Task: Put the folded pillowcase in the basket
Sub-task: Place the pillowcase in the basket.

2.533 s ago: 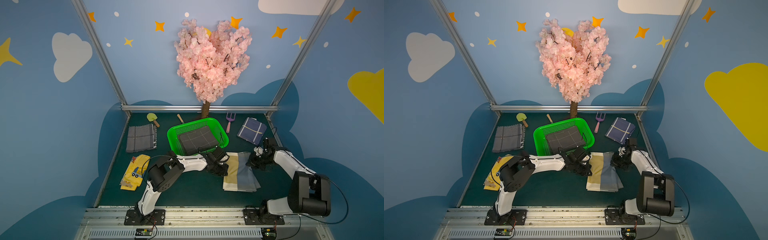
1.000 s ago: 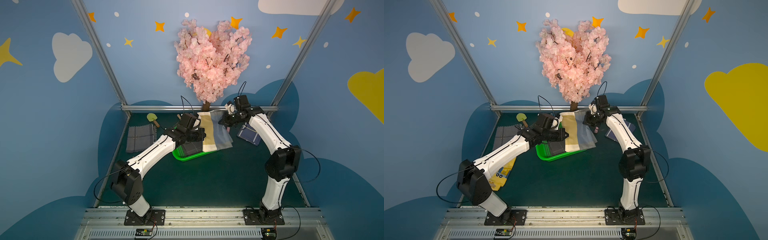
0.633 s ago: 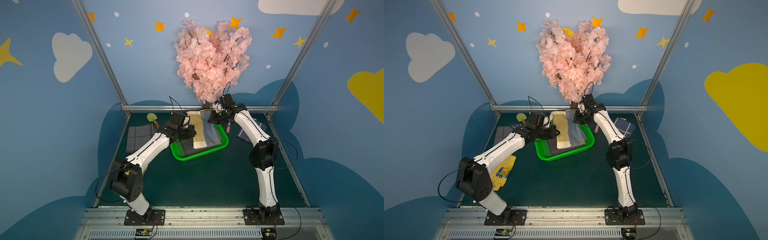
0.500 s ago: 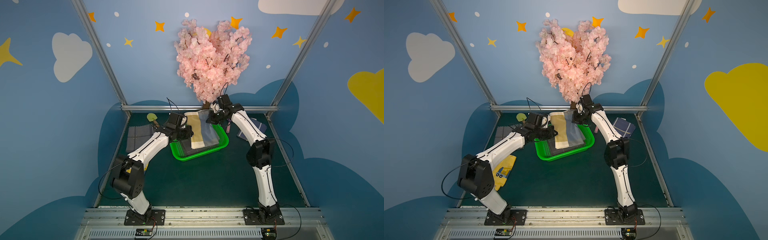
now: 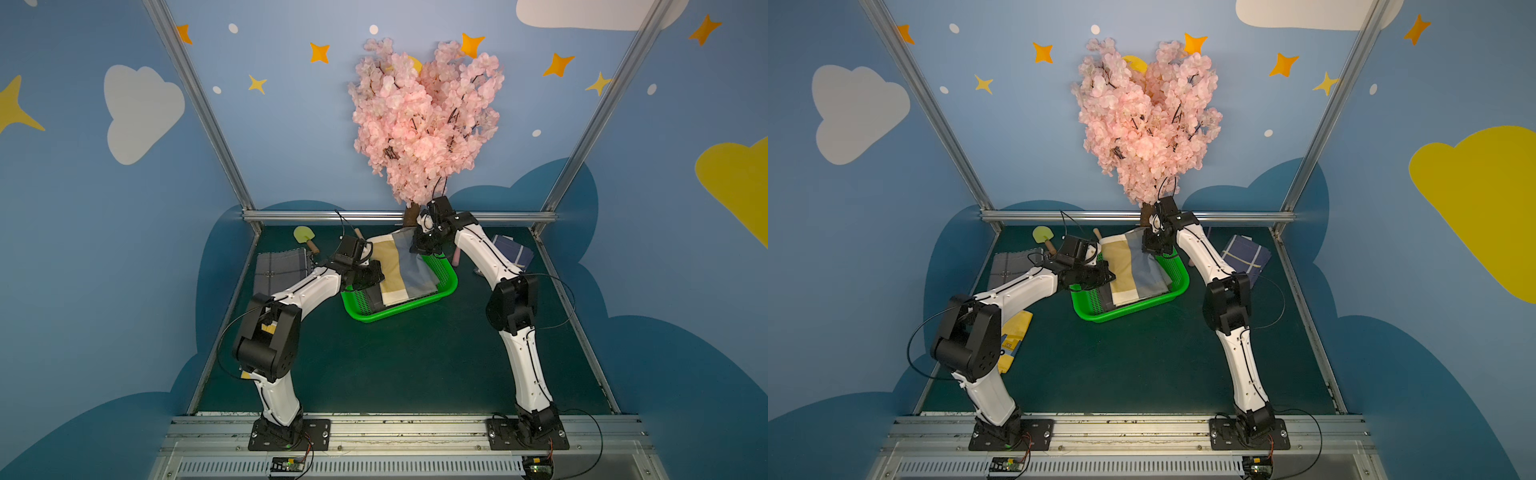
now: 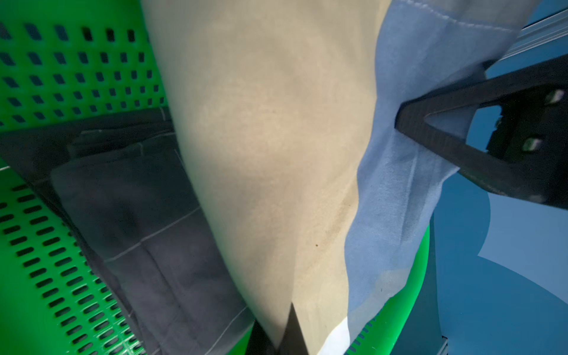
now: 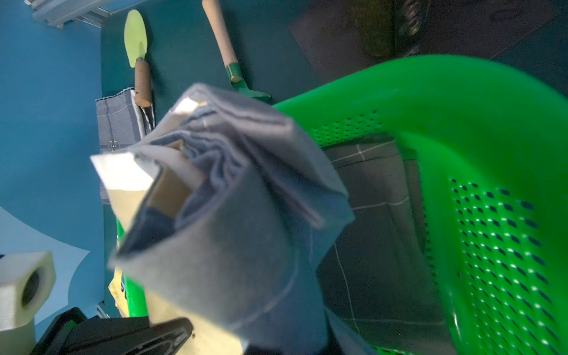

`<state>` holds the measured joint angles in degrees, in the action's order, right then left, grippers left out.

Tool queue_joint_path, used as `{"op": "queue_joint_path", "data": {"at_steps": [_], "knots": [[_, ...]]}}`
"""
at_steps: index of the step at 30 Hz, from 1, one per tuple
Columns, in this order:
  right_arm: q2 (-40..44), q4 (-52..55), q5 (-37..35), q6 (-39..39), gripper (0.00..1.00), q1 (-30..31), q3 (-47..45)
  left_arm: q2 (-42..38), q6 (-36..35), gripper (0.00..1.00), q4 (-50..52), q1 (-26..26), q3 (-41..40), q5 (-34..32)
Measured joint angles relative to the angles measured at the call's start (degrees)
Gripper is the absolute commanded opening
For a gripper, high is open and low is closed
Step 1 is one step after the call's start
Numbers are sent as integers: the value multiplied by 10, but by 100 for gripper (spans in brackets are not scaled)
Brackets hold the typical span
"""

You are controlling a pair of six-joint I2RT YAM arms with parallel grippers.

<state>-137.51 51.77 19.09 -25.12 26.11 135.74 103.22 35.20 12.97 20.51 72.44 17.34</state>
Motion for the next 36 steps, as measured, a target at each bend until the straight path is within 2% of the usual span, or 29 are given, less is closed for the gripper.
{"op": "queue_joint_path", "data": {"at_steps": [20,21,23,24,25,26,27,31,36], "knots": [[-45,-1,-25,-2,0,12,-3,54,-1,3,-22,-2,-28,-17],[-46,-1,-26,-2,3,12,-3,56,-2,4,-23,-2,-28,-18],[-50,-1,-26,-5,20,12,-3,63,-5,13,-24,-2,-27,-21],[-51,-1,-26,-6,33,12,-3,66,-7,21,-24,-2,-27,-22],[-53,-1,-28,-5,51,12,-3,70,-10,41,-22,-2,-27,-25],[-55,-3,-32,-7,61,11,-3,73,-12,54,-18,-3,-27,-28],[-56,-4,-35,-8,66,10,-3,74,-14,61,-15,-3,-27,-29],[-60,-5,-43,-11,77,10,-6,71,-16,74,-14,-1,-26,-36],[-55,-14,-61,-11,80,11,-30,55,-19,80,-6,-1,-28,-54]]}}
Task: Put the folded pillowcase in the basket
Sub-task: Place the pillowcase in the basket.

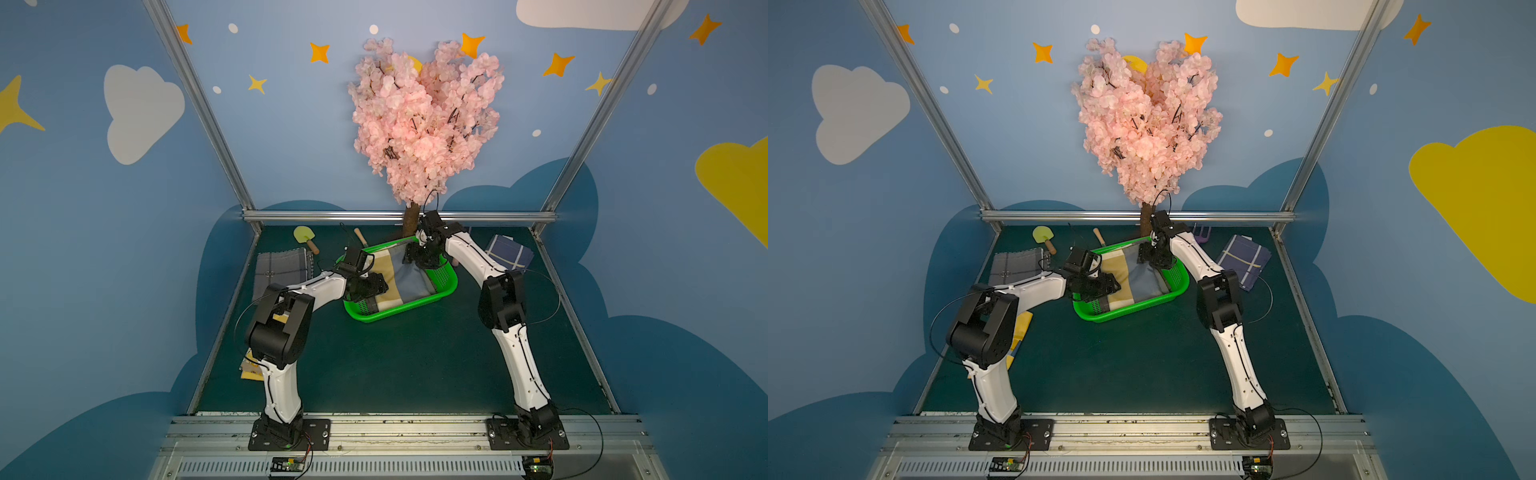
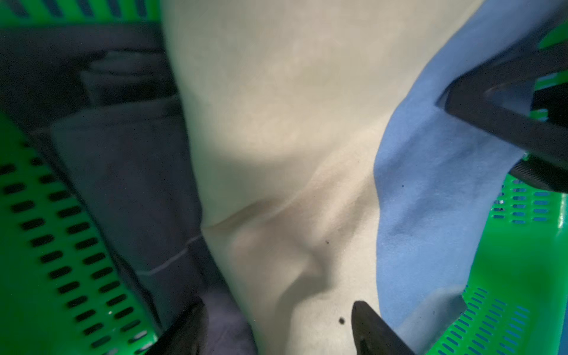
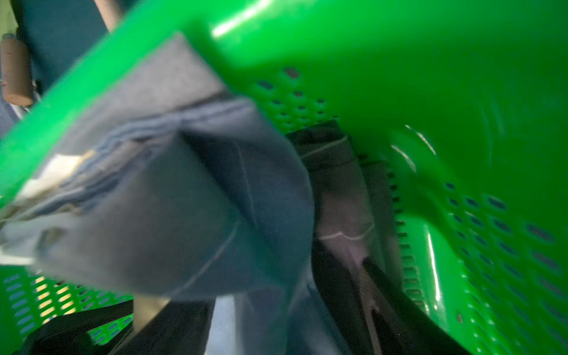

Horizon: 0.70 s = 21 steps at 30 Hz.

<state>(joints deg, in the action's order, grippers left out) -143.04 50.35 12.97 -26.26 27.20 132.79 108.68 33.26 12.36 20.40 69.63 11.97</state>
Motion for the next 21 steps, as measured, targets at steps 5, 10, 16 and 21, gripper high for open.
{"op": "queue_joint_path", "data": {"at_steps": [5,10,16,21], "knots": [[64,-31,-15,1,85,3,-102,-68,-3,85,24,-2,-4,-19],[191,-67,-24,1,90,4,-189,-143,-10,87,44,0,17,-27],[352,-108,-42,2,94,-4,-243,-184,-19,87,53,23,63,-26],[470,-128,-63,-10,97,-43,-356,-179,-20,87,53,69,78,-21]]}}
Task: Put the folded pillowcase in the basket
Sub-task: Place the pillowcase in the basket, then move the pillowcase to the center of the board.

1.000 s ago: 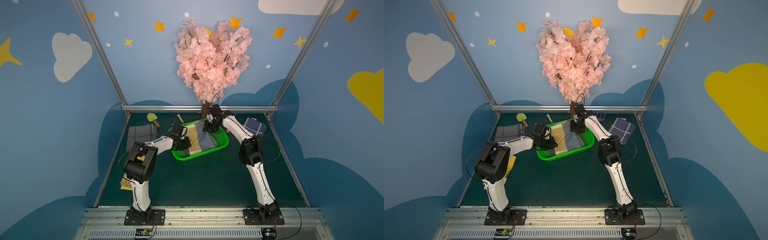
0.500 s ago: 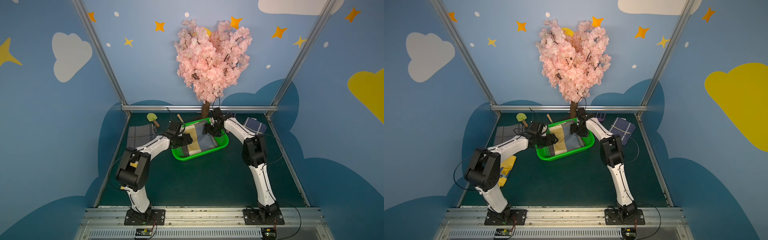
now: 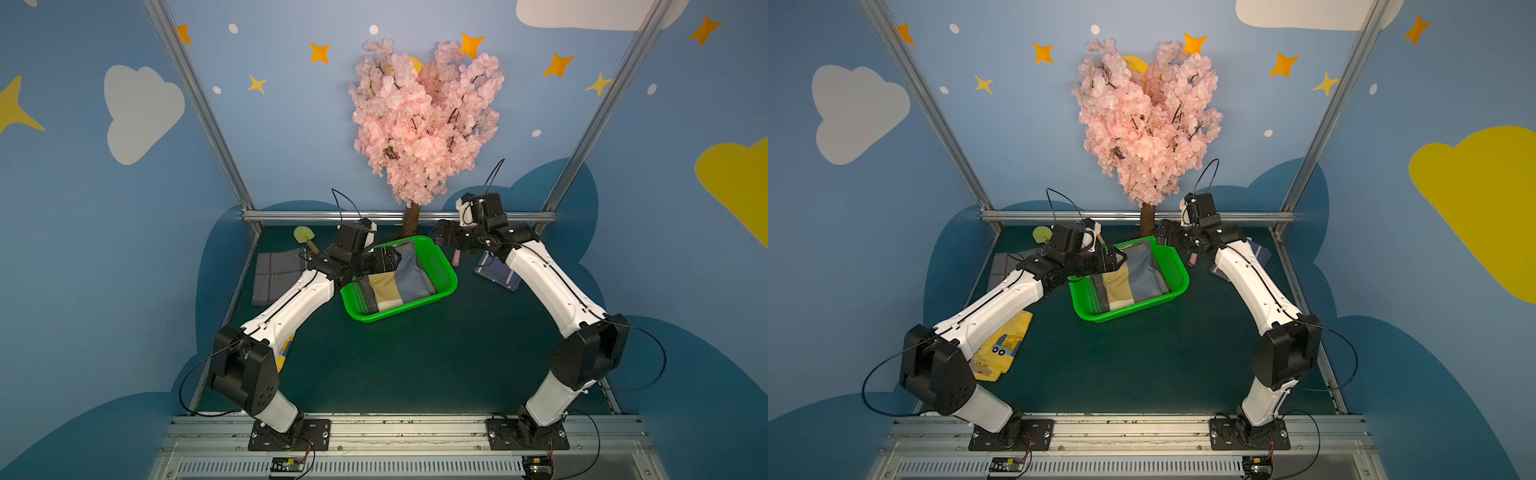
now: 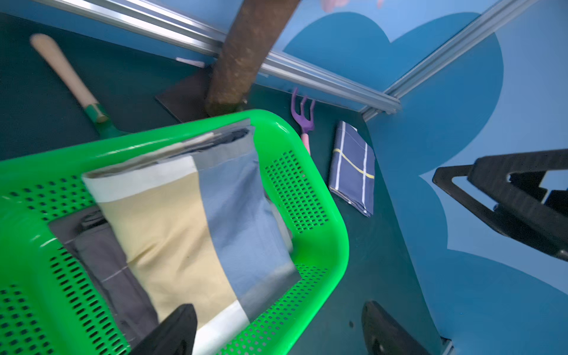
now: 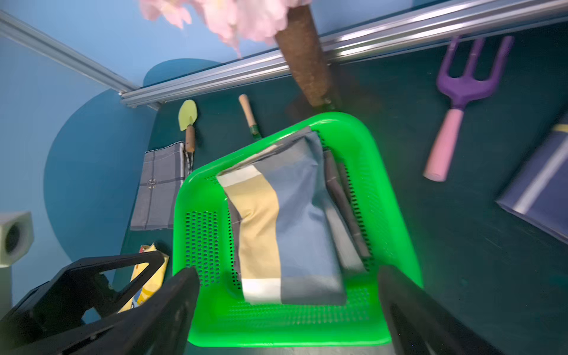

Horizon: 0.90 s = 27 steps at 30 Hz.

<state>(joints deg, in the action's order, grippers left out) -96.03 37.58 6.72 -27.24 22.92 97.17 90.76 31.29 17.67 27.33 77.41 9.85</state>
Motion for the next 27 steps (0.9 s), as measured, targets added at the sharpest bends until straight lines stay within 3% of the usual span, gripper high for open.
{"op": "queue_joint_path", "data": {"at_steps": [6,13,19,27], "knots": [[93,-9,-7,2,99,-111,-151,36,0,87,-2,62,8,7],[119,-8,36,2,99,-273,-223,60,3,87,-11,125,9,7],[47,2,110,10,98,-353,-218,80,9,87,-12,160,9,4],[-76,-7,160,22,97,-381,-211,81,12,87,-14,180,4,-11]]}}
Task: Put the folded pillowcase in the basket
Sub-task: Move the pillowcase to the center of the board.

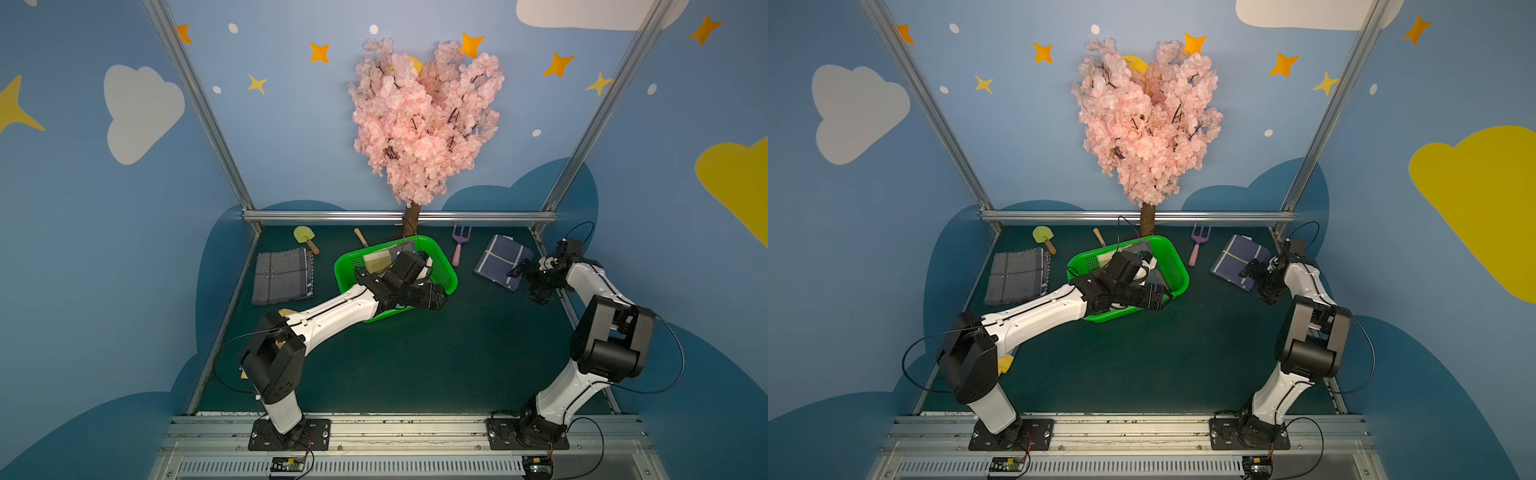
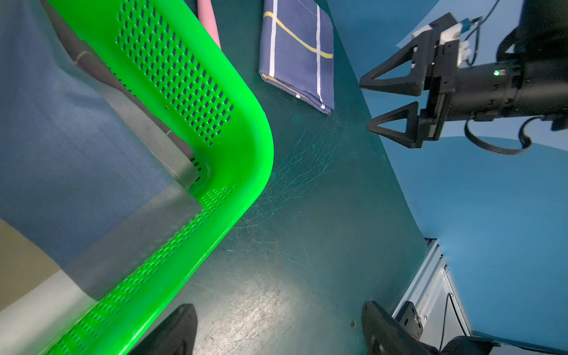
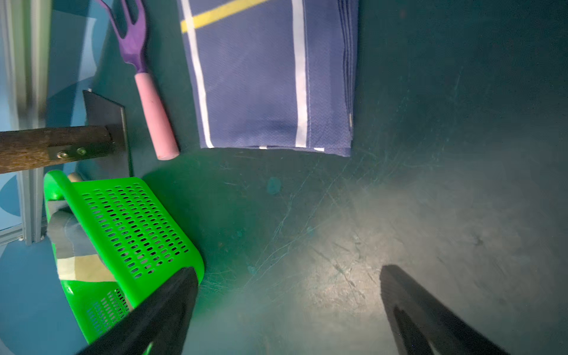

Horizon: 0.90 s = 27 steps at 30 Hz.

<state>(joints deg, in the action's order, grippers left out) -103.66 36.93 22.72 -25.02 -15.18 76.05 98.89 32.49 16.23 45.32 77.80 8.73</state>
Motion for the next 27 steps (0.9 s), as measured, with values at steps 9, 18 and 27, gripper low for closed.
{"op": "queue_joint_path", "data": {"at_steps": [9,18,27], "knots": [[-93,-29,12,5,93,-16,29,0,1,87,0,3,-25,-10],[-130,-42,24,5,91,-21,55,11,0,87,1,3,-21,-11],[-154,-41,35,-6,90,-20,85,23,0,87,5,3,-18,-17]]}}
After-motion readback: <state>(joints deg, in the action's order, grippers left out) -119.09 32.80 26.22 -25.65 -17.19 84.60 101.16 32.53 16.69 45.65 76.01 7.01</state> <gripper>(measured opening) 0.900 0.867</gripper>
